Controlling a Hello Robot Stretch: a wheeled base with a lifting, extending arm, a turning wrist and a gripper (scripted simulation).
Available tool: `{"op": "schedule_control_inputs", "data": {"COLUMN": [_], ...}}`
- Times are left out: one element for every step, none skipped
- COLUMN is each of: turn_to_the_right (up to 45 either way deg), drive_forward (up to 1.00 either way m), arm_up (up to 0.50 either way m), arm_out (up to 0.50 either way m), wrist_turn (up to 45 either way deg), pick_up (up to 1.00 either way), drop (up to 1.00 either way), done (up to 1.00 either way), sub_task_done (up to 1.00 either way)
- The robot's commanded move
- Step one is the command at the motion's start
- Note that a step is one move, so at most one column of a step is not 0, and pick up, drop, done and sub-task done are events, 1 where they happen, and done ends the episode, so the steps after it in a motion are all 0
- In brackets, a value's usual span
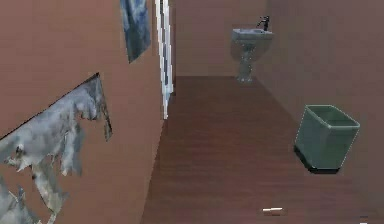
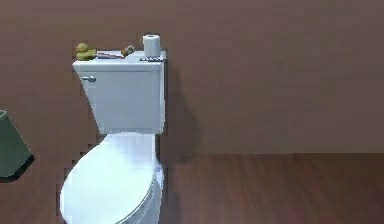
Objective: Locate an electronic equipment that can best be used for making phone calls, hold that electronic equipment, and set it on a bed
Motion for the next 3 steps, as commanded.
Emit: {"op": "schedule_control_inputs", "data": {"turn_to_the_right": [0.0,0.0,0.0], "drive_forward": [1.0,1.0,0.65], "arm_up": [0.0,0.0,0.0], "arm_out": [0.0,0.0,0.0], "wrist_turn": [0.0,0.0,0.0], "pick_up": [0.0,0.0,0.0], "drop": [0.0,0.0,0.0], "done": [0.0,0.0,0.0], "sub_task_done": [0.0,0.0,0.0]}}
